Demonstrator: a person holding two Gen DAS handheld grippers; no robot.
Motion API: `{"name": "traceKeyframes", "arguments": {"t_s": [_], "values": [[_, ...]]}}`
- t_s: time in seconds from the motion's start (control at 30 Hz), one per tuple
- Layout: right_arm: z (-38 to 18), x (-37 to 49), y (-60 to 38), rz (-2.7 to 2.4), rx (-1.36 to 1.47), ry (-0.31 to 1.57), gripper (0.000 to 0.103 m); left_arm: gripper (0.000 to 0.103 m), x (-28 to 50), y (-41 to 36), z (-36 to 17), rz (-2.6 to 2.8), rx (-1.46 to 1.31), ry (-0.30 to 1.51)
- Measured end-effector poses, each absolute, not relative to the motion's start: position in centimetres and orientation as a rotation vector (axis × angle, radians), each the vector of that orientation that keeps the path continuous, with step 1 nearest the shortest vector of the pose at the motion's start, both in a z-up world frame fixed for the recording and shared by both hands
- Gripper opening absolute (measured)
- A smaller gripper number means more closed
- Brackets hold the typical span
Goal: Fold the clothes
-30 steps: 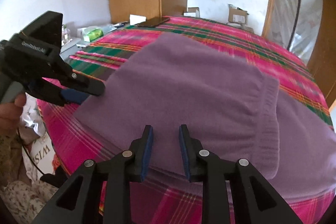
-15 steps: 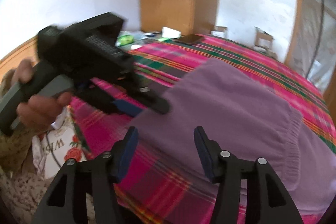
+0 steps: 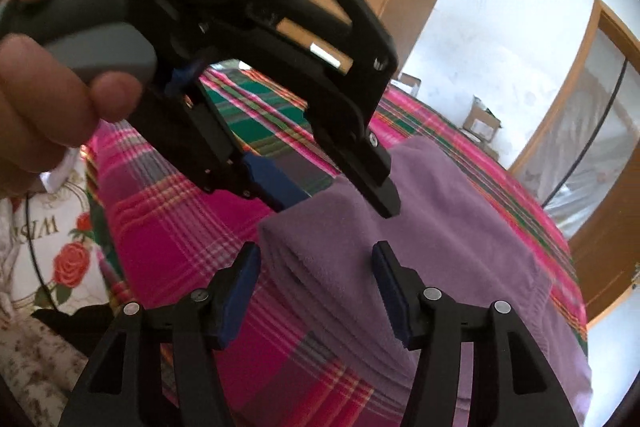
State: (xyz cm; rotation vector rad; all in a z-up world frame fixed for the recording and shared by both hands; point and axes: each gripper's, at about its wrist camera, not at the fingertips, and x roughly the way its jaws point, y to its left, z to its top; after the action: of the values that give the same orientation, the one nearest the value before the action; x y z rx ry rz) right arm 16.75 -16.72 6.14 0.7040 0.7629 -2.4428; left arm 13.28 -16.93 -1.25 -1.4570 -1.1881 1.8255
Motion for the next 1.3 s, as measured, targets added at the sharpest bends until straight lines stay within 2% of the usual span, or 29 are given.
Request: {"name": "traceKeyframes", "arguments": {"t_s": [0.2,0.3,0.37,0.47,0.83,1.17,1.27,1.3], "values": [[6.2,15.6,-16.7,-2.510,0.738,0.739,0.057,0.037,12.8,-16.9,-1.3,1.826,-1.453,-1.159],[6.2,15.5,-16.8,-2.517,0.743,0.733,0.039,0.038,11.9,-17.0,-1.4,1.843,-1.457,-1.154],[6.2,15.5,-16.9,-2.516,0.741,0.735,0.023,0.038,11.2,-17.1,-1.4,1.855,-1.459,-1.151],[6.3,15.6,-16.9,-2.516,0.737,0.733,0.017,0.042,10.3,-17.2,-1.5,1.873,-1.463,-1.145],[7.4,15.3,-14.5,-2.482,0.730,0.588,0.014,0.043,6.6,-17.8,-1.9,1.949,-1.476,-1.166],[7.8,15.2,-12.0,-2.470,0.710,0.505,0.014,0.043,3.3,-15.7,-2.0,1.893,-1.496,-1.088],[7.7,15.1,-11.8,-2.467,0.713,0.499,0.014,0.036,2.6,-15.4,-2.1,1.887,-1.504,-1.097],[7.7,15.1,-11.9,-2.467,0.715,0.499,0.014,0.030,2.5,-15.3,-2.1,1.896,-1.503,-1.089]]}}
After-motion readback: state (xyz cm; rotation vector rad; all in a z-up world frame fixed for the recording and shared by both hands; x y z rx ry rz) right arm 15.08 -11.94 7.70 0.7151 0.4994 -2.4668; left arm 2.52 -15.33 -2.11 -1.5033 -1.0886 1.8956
